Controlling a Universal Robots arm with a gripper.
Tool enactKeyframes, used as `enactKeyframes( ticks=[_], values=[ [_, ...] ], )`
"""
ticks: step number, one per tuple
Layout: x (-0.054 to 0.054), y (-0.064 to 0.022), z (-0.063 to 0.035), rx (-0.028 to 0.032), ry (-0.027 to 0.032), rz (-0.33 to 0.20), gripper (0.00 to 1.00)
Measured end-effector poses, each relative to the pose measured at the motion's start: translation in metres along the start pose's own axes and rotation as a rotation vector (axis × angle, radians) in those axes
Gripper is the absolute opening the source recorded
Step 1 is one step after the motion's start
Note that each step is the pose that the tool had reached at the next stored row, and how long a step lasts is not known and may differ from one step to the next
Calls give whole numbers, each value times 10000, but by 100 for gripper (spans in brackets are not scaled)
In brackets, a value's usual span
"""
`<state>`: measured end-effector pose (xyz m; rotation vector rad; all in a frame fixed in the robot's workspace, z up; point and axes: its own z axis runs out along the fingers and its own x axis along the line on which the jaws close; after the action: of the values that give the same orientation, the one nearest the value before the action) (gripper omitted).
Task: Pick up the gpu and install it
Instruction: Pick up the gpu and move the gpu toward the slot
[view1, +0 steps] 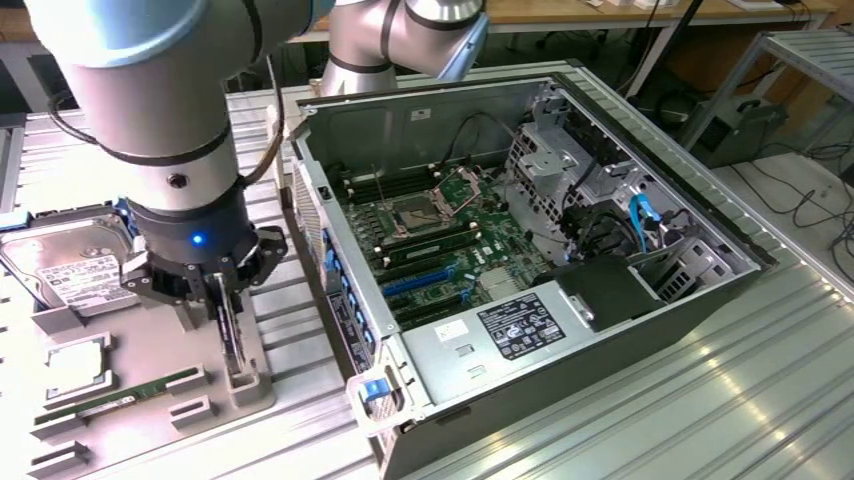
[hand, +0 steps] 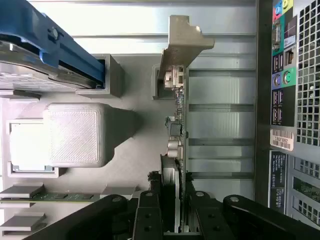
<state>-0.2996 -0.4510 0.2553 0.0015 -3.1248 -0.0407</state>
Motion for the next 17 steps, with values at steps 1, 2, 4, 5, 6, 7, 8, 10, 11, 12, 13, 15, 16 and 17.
enactKeyframes(
  ticks=[1, 2, 4, 5, 6, 7, 8, 10, 11, 12, 13, 15, 16, 17],
  values=[
    [3, 4, -154, -1, -1, 0, 27],
    [4, 7, -243, -3, -2, 0, 27],
    [5, 8, -320, -8, 0, 0, 27],
    [7, 10, -401, -11, 0, 0, 27],
    [7, 12, -443, -11, 0, 0, 27],
    [9, 14, -533, -11, 0, 0, 27],
    [11, 17, -650, -12, -1, 0, 27],
    [11, 17, -662, -10, 0, 0, 27],
    [11, 18, -667, -11, 0, 0, 27],
    [11, 17, -672, -11, -1, 0, 27],
    [11, 18, -679, -11, 0, 0, 27],
    [11, 18, -688, -11, -1, 0, 27],
    [11, 18, -691, -12, -1, 0, 27],
    [11, 18, -696, -12, -1, 0, 27]
  ],
)
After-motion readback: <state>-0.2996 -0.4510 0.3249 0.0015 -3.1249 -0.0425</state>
